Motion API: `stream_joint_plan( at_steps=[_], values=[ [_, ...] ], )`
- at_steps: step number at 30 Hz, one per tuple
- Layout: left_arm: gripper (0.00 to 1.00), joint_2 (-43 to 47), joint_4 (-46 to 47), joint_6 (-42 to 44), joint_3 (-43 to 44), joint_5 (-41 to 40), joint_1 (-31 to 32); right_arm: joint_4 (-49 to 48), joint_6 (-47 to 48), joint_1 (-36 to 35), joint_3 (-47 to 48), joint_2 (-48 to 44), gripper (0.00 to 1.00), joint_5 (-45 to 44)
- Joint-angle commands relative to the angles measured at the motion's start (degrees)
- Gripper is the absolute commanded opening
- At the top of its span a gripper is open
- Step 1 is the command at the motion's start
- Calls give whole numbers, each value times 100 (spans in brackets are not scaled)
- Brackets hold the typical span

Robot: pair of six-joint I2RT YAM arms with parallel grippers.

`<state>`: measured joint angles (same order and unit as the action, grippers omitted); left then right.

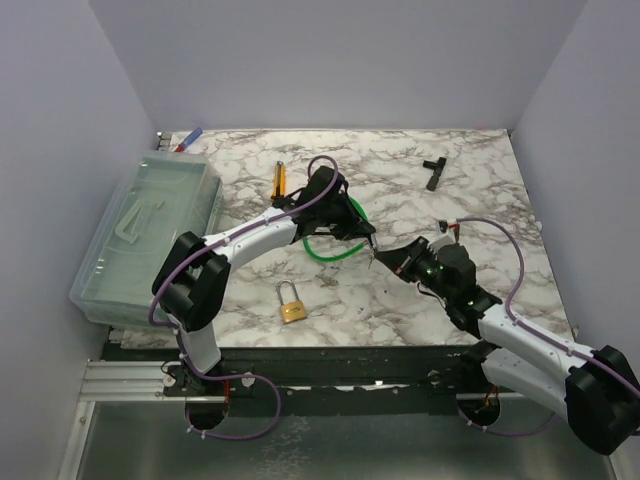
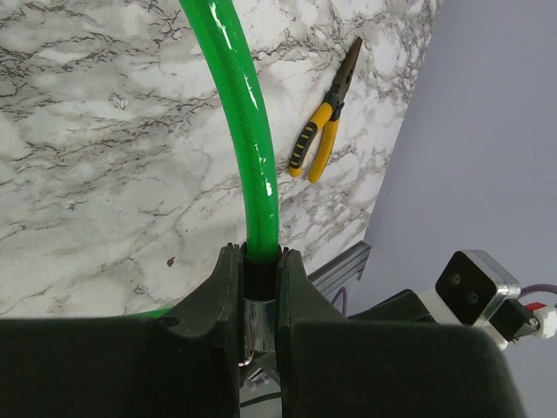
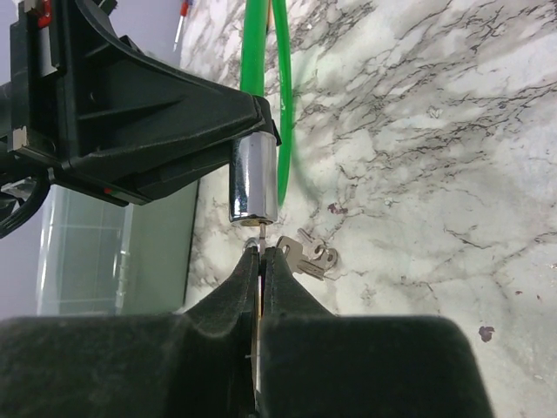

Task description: Unlock with the key

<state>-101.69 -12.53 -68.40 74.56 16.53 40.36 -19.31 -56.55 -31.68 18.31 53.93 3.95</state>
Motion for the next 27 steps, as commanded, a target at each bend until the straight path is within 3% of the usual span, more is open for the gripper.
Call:
stream_joint_plan(
  at_steps=[1,16,27],
  values=[
    [0,293,146,-115,-49,237,-15,-825,-448,-11,-280,-120,0,-10],
    [0,865,1097,-457,-572,578,-55,-2238,-1271,-5,-698,-193,0,-30],
    [0,1378,2255,-628,-1213,722,-115,-4059,-2245,-5,-1114,623,0,175]
  ],
)
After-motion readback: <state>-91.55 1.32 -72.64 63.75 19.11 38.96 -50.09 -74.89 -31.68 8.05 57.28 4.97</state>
